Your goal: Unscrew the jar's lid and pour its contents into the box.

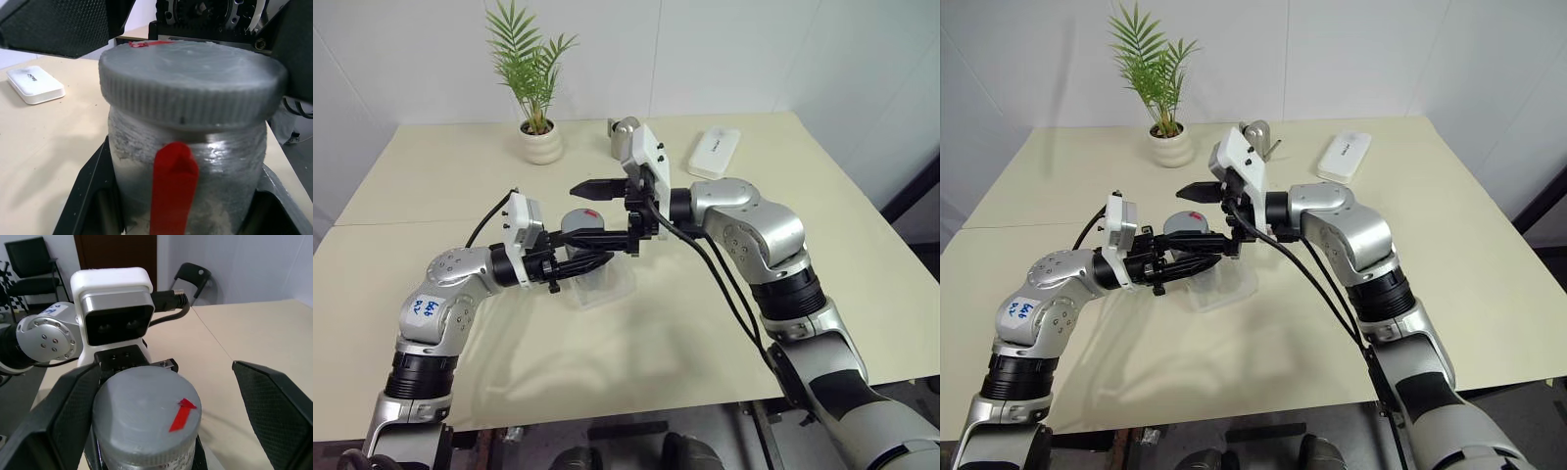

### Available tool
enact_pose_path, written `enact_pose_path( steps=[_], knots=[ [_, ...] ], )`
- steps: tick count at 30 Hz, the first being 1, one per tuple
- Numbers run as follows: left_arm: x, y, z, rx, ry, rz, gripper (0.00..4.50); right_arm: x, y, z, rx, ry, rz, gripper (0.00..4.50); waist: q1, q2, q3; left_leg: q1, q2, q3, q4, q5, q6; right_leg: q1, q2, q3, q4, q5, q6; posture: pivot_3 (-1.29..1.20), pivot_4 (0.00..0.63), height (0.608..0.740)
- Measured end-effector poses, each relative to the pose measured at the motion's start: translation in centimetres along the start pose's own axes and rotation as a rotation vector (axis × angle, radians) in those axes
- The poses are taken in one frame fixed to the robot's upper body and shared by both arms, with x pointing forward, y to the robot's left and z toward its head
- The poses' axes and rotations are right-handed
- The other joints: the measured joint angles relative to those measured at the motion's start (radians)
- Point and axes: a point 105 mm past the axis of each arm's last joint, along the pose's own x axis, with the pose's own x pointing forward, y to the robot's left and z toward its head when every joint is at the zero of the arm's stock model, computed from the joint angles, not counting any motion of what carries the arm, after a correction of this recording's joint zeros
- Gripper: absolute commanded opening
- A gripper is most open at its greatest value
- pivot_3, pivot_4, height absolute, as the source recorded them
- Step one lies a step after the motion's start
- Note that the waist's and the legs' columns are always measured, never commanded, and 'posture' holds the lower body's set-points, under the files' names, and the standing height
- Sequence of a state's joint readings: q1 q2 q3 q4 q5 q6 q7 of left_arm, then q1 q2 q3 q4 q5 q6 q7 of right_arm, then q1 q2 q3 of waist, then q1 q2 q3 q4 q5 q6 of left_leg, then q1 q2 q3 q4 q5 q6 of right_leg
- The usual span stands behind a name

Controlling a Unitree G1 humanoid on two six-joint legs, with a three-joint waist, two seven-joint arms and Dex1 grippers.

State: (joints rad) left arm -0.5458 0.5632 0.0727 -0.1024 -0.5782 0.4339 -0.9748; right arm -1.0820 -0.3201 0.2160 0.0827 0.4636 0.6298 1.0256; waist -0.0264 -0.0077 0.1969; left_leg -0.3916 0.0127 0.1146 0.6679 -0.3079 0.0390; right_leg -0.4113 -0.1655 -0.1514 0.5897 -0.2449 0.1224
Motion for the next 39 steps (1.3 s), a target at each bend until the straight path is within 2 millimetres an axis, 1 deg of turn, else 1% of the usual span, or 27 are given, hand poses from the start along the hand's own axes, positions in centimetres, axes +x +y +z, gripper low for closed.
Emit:
enact_pose_path(
  steps=[5,6,8,9,10,13,14,16,18,22,23,26,28,33,39],
  knots=[
    [0.0,0.1,-0.1,-0.003,0.005,0.004,1.97,-1.4,-0.3,0.0,-0.023,0.013,0.005,4.47,-0.001,0.0,0.0,0.0,0.0,0.0,0.0,0.0,0.0,0.0,0.0,0.0,0.0,0.0,0.0,0.0,0.15,0.74],
    [0.0,0.1,-0.2,-0.003,0.009,0.005,1.97,-1.9,-0.6,0.1,-0.029,0.011,-0.011,4.47,-0.001,0.0,0.0,0.0,0.0,0.0,0.0,0.0,0.0,0.0,0.0,0.0,0.0,0.0,0.0,0.0,0.15,0.74],
    [0.0,-0.1,-0.2,-0.002,0.009,-0.01,1.97,-3.8,-2.1,-0.2,-0.02,0.024,-0.098,4.47,0.001,0.0,0.0,0.0,0.0,0.001,0.0,0.0,0.0,0.0,0.0,0.0,0.0,0.0,0.0,0.0,0.15,0.74],
    [0.0,-0.2,-0.1,0.0,0.006,-0.016,1.97,-4.7,-2.7,-0.5,-0.013,0.044,-0.133,4.47,0.002,0.0,0.0,0.0,0.0,0.001,0.0,0.0,0.0,0.0,0.0,0.0,0.0,0.0,0.0,0.0,0.15,0.74],
    [0.0,-0.3,-0.1,0.002,0.004,-0.022,1.97,-5.2,-3.0,-1.0,-0.004,0.059,-0.15,4.47,0.001,0.0,0.0,0.0,0.0,0.001,0.0,0.0,0.0,0.0,0.0,0.001,0.0,0.0,0.0,0.0,0.15,0.74],
    [0.1,-0.4,0.0,0.003,0.003,-0.029,1.97,-5.7,-3.1,-1.7,0.019,0.076,-0.15,4.47,-0.004,0.0,0.0,0.0,0.0,0.002,-0.001,0.0,0.0,-0.001,0.0,0.001,0.0,0.0,0.0,0.0,0.15,0.74],
    [0.1,-0.4,0.0,0.004,0.003,-0.03,1.97,-6.2,-3.2,-1.8,0.022,0.084,-0.155,4.47,-0.004,0.0,0.0,0.0,0.0,0.002,-0.001,0.0,0.0,-0.001,0.0,0.002,0.0,0.0,0.0,0.0,0.15,0.74],
    [-0.1,-0.4,0.0,0.007,0.008,-0.034,1.97,-7.1,-3.6,-1.6,0.025,0.081,-0.174,4.47,-0.002,0.0,0.0,0.0,0.0,0.002,-0.001,0.0,0.0,-0.001,0.0,0.002,0.0,0.0,0.0,0.0,0.15,0.74],
    [-0.3,-0.3,0.1,0.011,0.009,-0.03,1.97,-7.4,-3.7,-1.2,0.025,0.064,-0.174,4.47,-0.002,0.0,0.0,0.0,0.0,0.003,-0.001,0.0,0.0,-0.001,0.0,0.002,0.0,0.0,0.0,0.0,0.15,0.74],
    [-0.3,-0.3,0.2,0.013,0.01,-0.034,1.97,-6.8,-3.1,-0.2,0.036,0.001,-0.128,4.47,-0.002,0.0,0.0,0.0,0.001,0.003,-0.001,0.0,0.0,-0.001,0.0,0.002,0.0,0.0,0.0,0.0,0.15,0.74],
    [-0.4,-0.3,0.2,0.013,0.01,-0.034,1.97,-6.3,-2.7,0.1,0.046,-0.022,-0.105,4.47,-0.002,0.0,0.0,0.0,0.001,0.003,-0.001,0.0,0.0,-0.001,0.0,0.002,0.0,0.0,0.0,0.0,0.15,0.74],
    [-0.3,-0.3,0.2,0.014,0.008,-0.035,1.97,-4.0,-0.7,1.4,0.059,-0.095,-0.014,4.47,-0.002,0.0,0.0,0.0,0.001,0.002,-0.001,0.0,0.0,-0.001,0.001,0.002,0.0,0.0,0.0,0.0,0.15,0.74],
    [-0.2,-0.3,0.4,0.018,0.004,-0.037,1.97,-2.7,0.2,1.8,0.057,-0.109,0.018,4.47,-0.001,0.0,0.0,0.0,0.001,0.002,0.0,0.0,0.0,-0.001,0.0,0.002,0.0,0.0,0.0,0.0,0.15,0.74],
    [-0.1,-0.3,0.5,0.024,-0.004,-0.04,1.97,-0.7,0.5,0.9,0.084,-0.084,0.008,4.47,0.001,0.0,0.0,0.0,0.0,0.002,0.0,0.0,0.0,-0.001,0.0,0.002,0.001,0.0,0.0,0.0,0.15,0.74],
    [-0.1,-0.2,0.4,0.019,-0.001,-0.035,1.97,0.5,0.6,0.3,0.065,-0.046,0.007,4.47,-0.002,0.0,0.0,0.0,0.0,0.002,-0.001,0.0,0.0,-0.002,0.0,0.002,0.0,0.0,0.0,0.0,0.15,0.74]
  ],
)
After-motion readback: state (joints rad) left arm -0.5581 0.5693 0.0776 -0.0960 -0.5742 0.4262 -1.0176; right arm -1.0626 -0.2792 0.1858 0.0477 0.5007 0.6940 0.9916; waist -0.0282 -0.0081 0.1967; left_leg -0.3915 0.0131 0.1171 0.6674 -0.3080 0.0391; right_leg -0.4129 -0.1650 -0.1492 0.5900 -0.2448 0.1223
